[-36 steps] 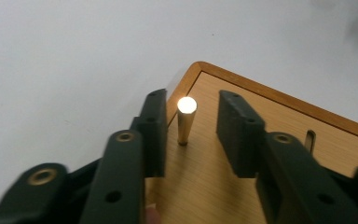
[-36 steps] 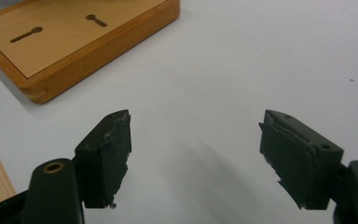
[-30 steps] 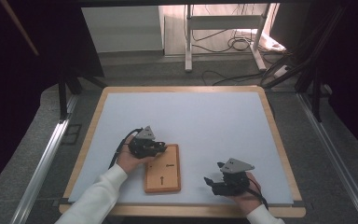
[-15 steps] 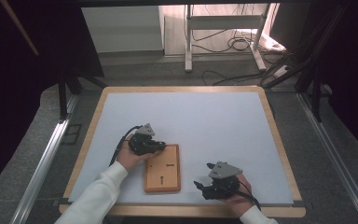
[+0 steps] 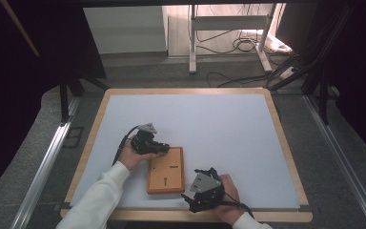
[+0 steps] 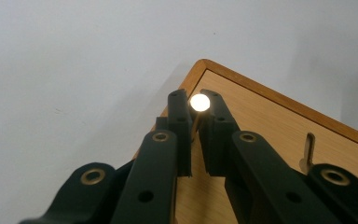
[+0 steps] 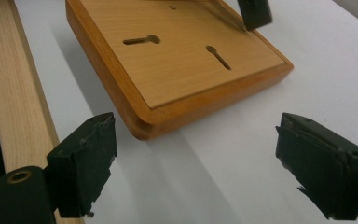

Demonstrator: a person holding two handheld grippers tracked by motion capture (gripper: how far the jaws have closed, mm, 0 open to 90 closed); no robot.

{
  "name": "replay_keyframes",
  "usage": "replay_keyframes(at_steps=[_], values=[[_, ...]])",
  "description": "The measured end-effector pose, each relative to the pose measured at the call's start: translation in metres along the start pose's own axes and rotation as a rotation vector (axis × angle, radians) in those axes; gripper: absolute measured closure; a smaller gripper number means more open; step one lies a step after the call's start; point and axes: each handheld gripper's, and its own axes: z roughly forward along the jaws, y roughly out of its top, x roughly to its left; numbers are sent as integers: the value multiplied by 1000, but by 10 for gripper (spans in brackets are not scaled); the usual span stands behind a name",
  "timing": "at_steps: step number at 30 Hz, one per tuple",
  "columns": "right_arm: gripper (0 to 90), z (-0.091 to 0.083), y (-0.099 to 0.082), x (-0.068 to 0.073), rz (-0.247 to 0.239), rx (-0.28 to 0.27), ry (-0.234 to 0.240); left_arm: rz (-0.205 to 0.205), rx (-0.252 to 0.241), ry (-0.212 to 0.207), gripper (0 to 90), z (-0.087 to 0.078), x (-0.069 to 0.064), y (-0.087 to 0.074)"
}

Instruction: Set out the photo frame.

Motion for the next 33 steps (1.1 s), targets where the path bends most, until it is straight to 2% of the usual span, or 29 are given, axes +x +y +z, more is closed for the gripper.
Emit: replay_keyframes(at_steps=[3, 5, 6, 7, 10, 11, 12, 13, 16, 21, 25, 33], values=[[118, 9, 5, 7, -39, 13, -2, -13, 6, -13, 846, 0, 2, 1], [116, 18, 8, 13, -64, 28, -21, -23, 10, -23, 846, 0, 4, 2], [116, 18, 8, 13, -64, 28, -21, -23, 10, -23, 846, 0, 4, 2], [116, 24, 10, 14, -79, 40, -42, -25, 10, -26, 846, 0, 5, 2], [117, 28, 12, 15, -93, 47, -53, -25, 10, -29, 845, 0, 5, 2], [127, 33, 15, 17, -114, 47, -76, -27, 8, -30, 844, 0, 5, 2], [127, 33, 15, 17, -114, 47, -76, -28, 8, -32, 844, 0, 5, 2], [133, 37, 17, 19, -137, 49, -93, -28, 7, -30, 844, 0, 5, 2], [149, 40, 19, 21, -158, 44, -113, -34, 2, -30, 846, 0, 5, 1], [196, 38, 24, 26, -226, 30, -152, -32, -19, -19, 846, 0, 5, -1], [250, 34, 27, 24, -232, 13, -169, -14, -21, -3, 824, 0, 4, -1], [357, 27, 30, 16, -230, 5, -181, -28, -29, 6, 802, -1, 6, -1]])
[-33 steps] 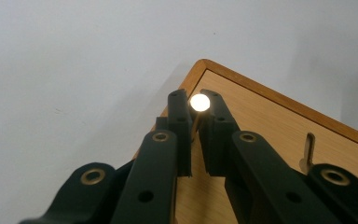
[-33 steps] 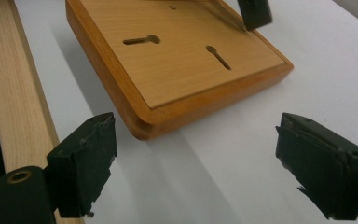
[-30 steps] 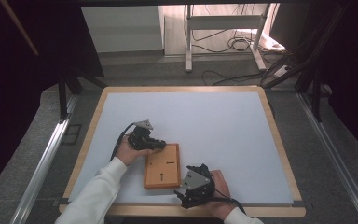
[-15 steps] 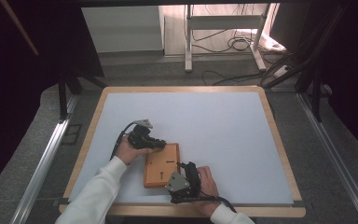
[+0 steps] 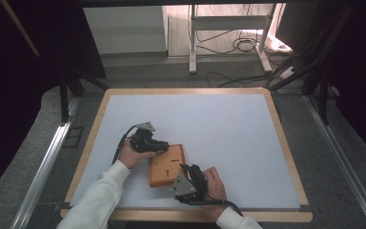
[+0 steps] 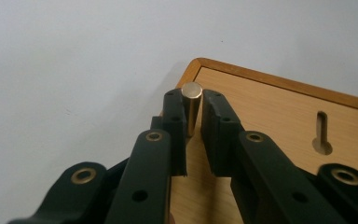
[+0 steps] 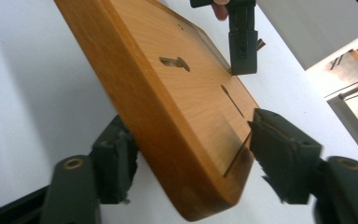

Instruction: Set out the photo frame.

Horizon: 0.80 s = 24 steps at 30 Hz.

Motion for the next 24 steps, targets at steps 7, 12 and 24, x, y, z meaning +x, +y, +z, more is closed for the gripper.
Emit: replay_keyframes(at_steps=[7, 12, 24], values=[[412, -4, 4, -6, -4, -16, -18, -15, -11, 23, 669, -7, 1, -3], [416, -6, 4, -10, 8, -20, -19, -32, -38, 56, 571, -22, 3, -10], [416, -6, 4, -10, 5, -15, -18, -43, -94, 142, 352, -61, -11, -48]])
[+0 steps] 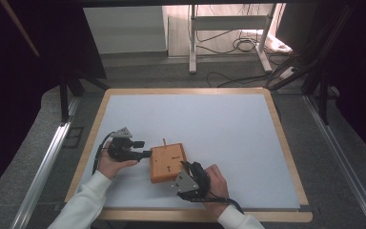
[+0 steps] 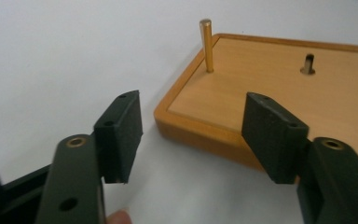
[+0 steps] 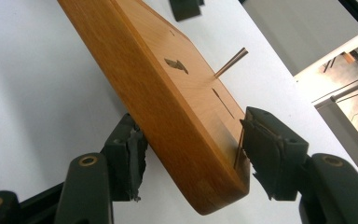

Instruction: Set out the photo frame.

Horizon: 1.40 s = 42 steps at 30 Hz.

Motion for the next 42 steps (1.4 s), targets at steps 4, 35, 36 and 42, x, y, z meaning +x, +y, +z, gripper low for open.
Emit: replay_keyframes(at_steps=[4, 35, 36, 42], values=[[417, 0, 0, 0, -1, 1, 1, 13, 5, 27, 313, -6, -4, -8], [528, 4, 31, -54, -26, 20, 65, -14, 54, 29, 300, -2, -1, -26], [542, 4, 32, -54, -31, 21, 68, -14, 54, 28, 300, -2, -1, -26], [576, 7, 38, -57, -50, 10, 92, -12, 56, 24, 300, -2, -2, -26]])
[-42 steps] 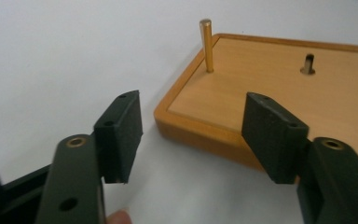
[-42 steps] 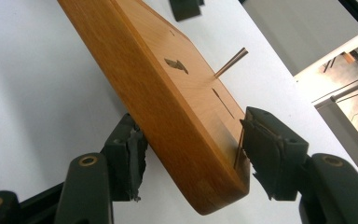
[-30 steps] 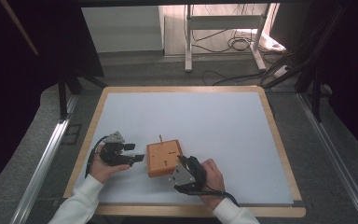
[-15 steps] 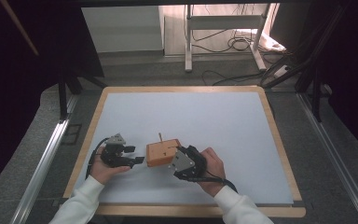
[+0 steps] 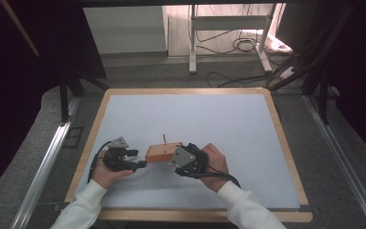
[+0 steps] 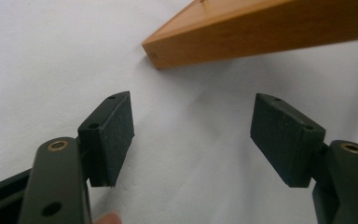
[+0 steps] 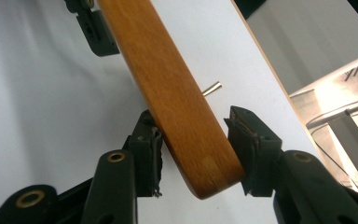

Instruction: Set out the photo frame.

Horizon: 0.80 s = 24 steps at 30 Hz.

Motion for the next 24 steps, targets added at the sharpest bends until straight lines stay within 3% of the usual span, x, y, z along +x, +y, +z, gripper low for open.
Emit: replay_keyframes(at_steps=[12, 24], values=[[668, 5, 9, -6, -53, -32, 39, -8, -1, -1, 299, -1, 2, -1], [698, 8, 18, -19, -55, -73, 46, -8, -4, 2, 299, -1, 2, -1]])
